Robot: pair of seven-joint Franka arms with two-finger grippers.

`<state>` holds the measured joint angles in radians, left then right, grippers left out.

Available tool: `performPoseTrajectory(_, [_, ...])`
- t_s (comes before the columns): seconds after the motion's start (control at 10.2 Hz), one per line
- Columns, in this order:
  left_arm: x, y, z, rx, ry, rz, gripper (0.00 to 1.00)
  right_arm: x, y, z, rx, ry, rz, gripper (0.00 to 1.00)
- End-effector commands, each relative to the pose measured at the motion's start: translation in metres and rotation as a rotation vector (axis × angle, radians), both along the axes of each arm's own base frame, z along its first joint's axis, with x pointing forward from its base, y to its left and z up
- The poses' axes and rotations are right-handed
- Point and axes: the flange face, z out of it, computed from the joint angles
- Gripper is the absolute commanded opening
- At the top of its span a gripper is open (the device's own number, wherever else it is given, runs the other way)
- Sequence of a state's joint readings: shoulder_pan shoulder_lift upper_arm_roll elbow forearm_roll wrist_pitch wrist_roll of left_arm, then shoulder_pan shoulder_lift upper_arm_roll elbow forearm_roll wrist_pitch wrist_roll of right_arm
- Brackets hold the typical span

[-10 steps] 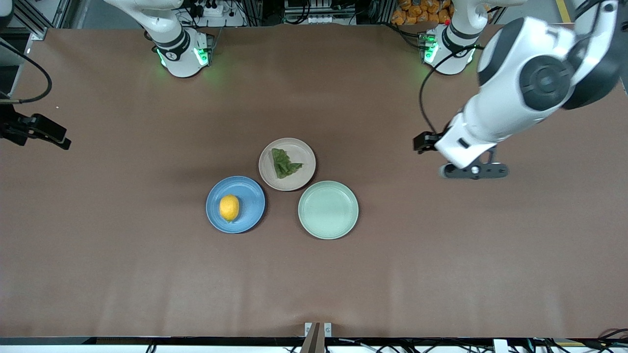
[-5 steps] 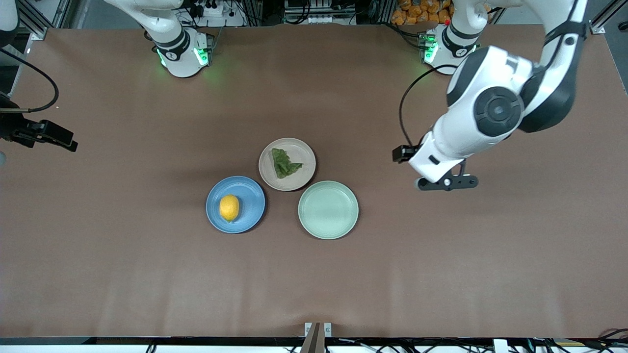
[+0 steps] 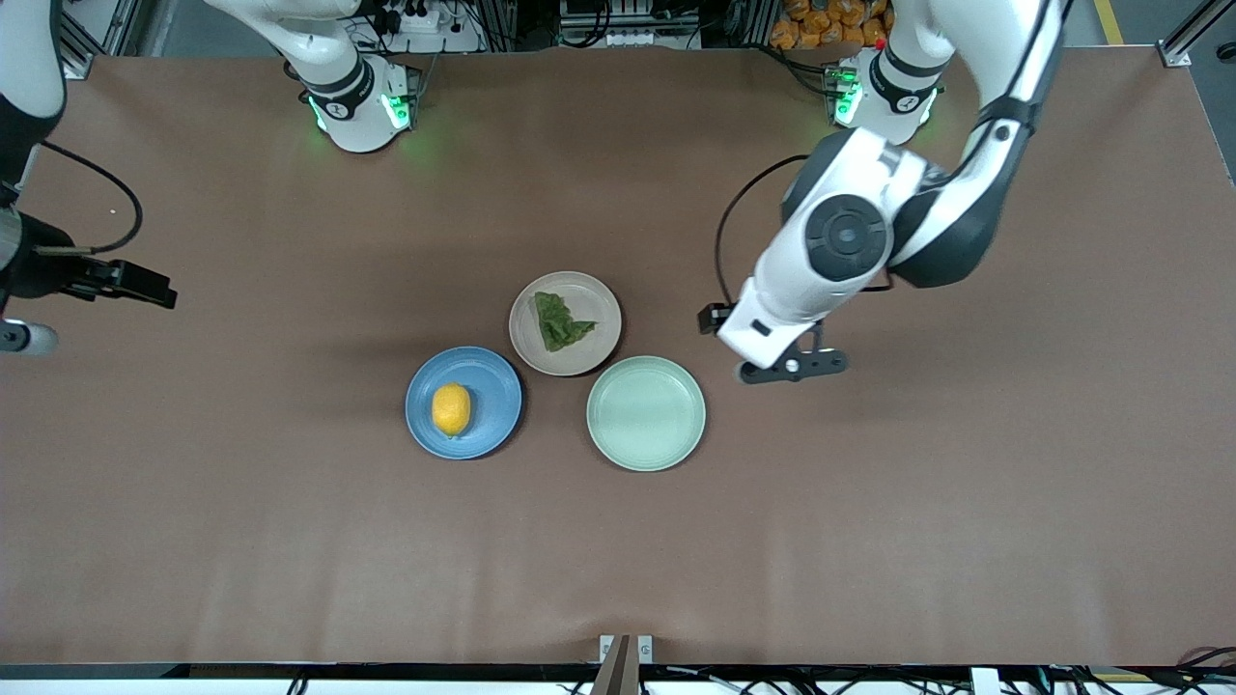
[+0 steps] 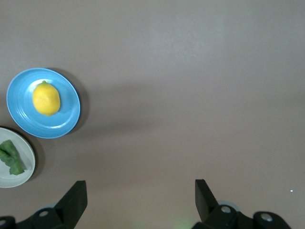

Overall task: Pick lemon and lettuce from blue and beige plates
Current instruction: 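Move the left gripper over the lettuce on the beige plate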

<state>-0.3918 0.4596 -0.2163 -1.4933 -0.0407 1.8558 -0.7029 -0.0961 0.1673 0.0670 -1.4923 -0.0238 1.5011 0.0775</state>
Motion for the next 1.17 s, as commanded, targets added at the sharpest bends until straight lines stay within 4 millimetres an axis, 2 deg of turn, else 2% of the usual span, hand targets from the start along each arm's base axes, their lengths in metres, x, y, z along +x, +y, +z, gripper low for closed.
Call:
performPoseTrajectory(0.0, [-0.005,-0.027,-0.01,0.009,-0.035,0.021,1.0,0.006,0.014,-0.026,0.0,0.066,0.018,1.0])
performPoseTrajectory(0.1, [-0.007,-0.04,-0.024,0.009,-0.051,0.014,1.0,0.008,0.022,-0.028,0.003,0.067,0.031,1.0])
performPoseTrajectory(0.29, [-0.028,-0.079,-0.047,0.029,-0.089,-0.006,1.0,0.012,0.039,-0.034,0.007,0.057,0.058,1.0])
performPoseTrajectory(0.49, [-0.045,-0.106,-0.061,0.051,-0.123,0.003,1.0,0.016,0.066,-0.048,0.032,0.08,0.095,1.0])
performPoseTrajectory(0.88, [-0.065,-0.151,-0.096,0.004,-0.189,0.041,1.0,0.031,0.114,-0.091,0.058,0.094,0.151,1.0])
performPoseTrajectory(1.08, [-0.074,-0.169,-0.106,0.001,-0.247,0.078,1.0,0.04,0.114,-0.099,0.012,0.063,0.18,1.0])
